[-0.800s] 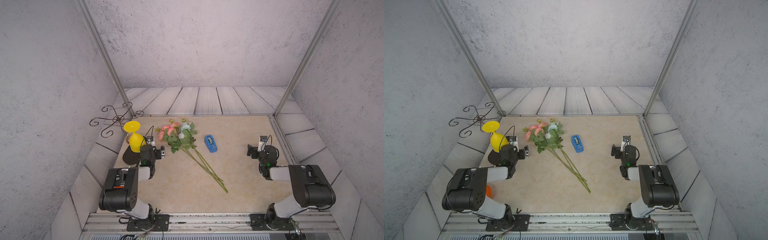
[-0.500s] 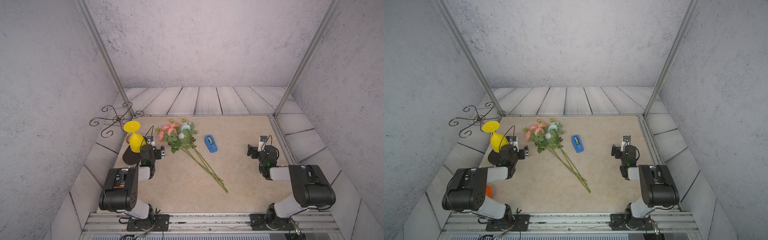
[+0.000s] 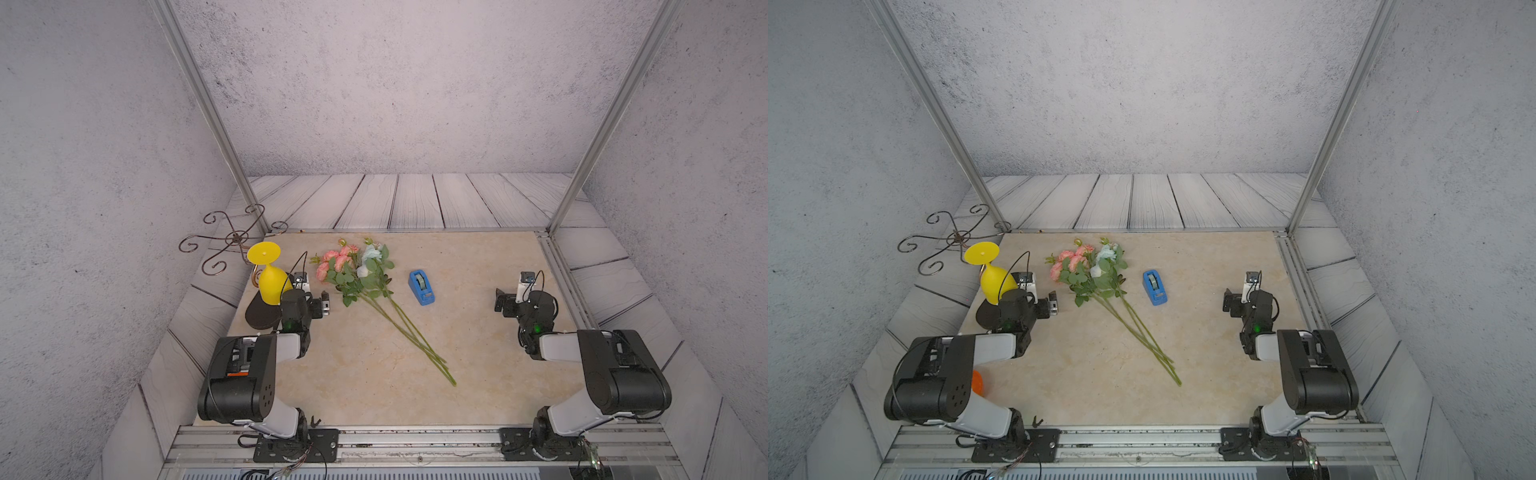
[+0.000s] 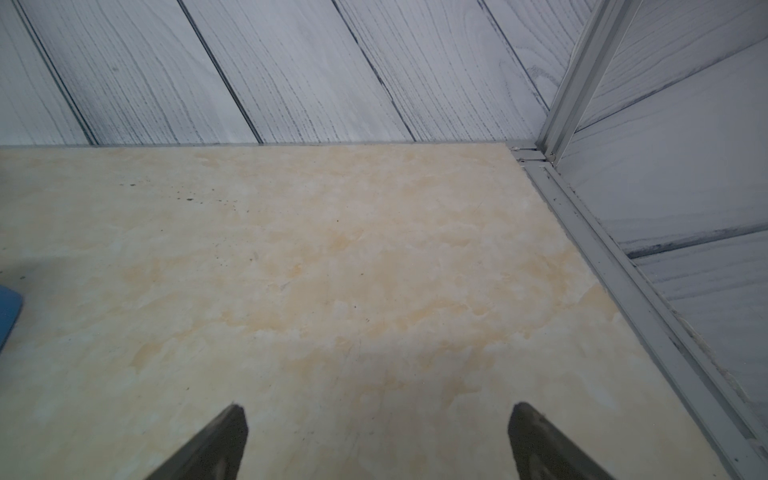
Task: Wrap bouquets with tape
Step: Gather the flowers at the center of the board.
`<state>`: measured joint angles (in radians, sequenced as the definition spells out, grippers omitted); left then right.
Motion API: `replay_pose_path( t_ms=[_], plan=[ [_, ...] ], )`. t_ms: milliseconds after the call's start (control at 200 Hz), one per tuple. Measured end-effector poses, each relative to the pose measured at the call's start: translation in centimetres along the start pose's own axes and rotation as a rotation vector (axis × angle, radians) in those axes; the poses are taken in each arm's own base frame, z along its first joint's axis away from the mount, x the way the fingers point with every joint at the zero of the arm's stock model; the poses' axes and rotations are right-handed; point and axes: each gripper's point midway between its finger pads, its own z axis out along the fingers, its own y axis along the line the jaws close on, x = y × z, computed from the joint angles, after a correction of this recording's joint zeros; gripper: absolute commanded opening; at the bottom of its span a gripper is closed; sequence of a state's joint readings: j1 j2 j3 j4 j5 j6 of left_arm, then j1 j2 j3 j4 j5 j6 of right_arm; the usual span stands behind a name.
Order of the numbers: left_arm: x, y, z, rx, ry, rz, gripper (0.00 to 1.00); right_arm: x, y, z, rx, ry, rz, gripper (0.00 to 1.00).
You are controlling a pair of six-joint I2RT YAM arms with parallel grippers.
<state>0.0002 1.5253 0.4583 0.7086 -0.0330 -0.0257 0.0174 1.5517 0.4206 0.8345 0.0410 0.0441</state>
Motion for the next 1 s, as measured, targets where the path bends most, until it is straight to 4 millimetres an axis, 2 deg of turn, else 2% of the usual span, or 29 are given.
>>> replay_pose_path(
  t_ms=[395,520,601,701,796,876,996],
  plan=[
    [-0.2,-0.1,0.0,0.003,-0.007,0.003,0.97,0.0,0.1,-0.1,-0.003,0.000,-0.003,0.99],
    [-0.9,0.0,-0.6,0.004,-0.006,0.008,0.97,-0.4,0.3,-0.8,-0.018,0.017,-0.010,0.99],
    [-2.4,0.0,-1.7,0.011,-0.018,0.004,0.97,-2.1,0.6,-1.6,-0.037,0.016,-0.010,0.99],
    [-4.7,-0.2,-3.4,0.025,-0.057,-0.023,0.97,-5.8,1.0,-2.8,-0.067,-0.015,0.013,0.99],
    [-5.9,-0.6,-4.6,0.040,-0.059,-0.042,0.97,-8.7,1.5,-4.3,-0.104,-0.049,0.038,0.99],
    [-6.4,-1.5,-5.1,0.068,-0.043,-0.050,0.97,-10.0,2.2,-5.0,-0.145,-0.040,0.056,0.99],
    [-5.7,-2.5,-5.5,0.104,-0.003,-0.066,0.97,-10.2,3.1,-5.2,-0.197,-0.003,0.077,0.99]
  ],
)
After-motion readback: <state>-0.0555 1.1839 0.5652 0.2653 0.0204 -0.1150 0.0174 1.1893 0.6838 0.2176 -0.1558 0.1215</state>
